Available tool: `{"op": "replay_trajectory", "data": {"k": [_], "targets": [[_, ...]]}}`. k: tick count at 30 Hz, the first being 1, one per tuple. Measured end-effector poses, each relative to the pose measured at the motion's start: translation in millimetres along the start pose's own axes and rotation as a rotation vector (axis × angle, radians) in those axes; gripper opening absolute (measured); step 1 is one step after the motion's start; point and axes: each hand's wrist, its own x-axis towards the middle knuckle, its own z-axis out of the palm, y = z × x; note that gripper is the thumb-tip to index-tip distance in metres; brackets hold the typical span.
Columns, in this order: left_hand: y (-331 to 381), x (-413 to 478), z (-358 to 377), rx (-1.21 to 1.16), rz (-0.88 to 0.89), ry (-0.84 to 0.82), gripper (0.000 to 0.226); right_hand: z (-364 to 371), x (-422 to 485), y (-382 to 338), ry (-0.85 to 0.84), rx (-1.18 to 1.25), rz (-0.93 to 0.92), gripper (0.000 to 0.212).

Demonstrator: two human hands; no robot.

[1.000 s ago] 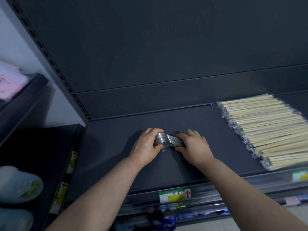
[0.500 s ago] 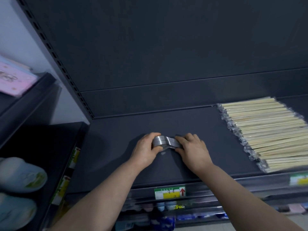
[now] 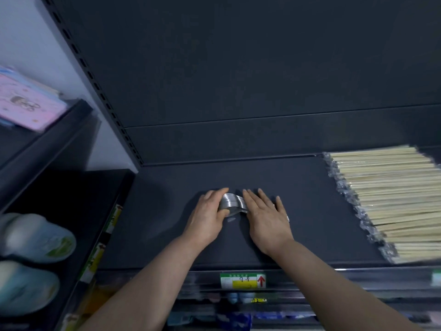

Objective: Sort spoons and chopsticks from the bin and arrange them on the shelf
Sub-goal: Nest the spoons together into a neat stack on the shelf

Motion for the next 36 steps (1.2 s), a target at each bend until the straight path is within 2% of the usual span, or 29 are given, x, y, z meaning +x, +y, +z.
{"op": "replay_trajectory", "data": {"k": [6,9,12,14,19,30,36], "targets": [[-14,23,-8,-0.02,-0.102,0.071,0.056,-2,45,-8,-0.107,0.013,0.022,0.057],[-17,27,-11,0.102,-0.112,0.064,0.06,3,46,-8,-0.06,0.008,-0.036,0.055],[-16,19,-8,0.266,-0.049,0.096,0.065,8,42,-6,0.009,0.012,-0.053,0.055],[-14,12,-5,0.283,-0.026,0.061,0.067,10,42,-6,0.014,0.005,-0.052,0.055],[-14,13,-1,0.25,-0.032,0.024,0.073,11,40,-7,0.028,-0.025,-0.069,0.08],[-20,20,-6,0.288,-0.003,-0.039,0.076,13,42,-12,0.046,-0.085,-0.046,0.079],[-18,16,-7,0.279,-0.032,-0.061,0.079,12,43,-11,0.0,-0.103,-0.053,0.087]]}}
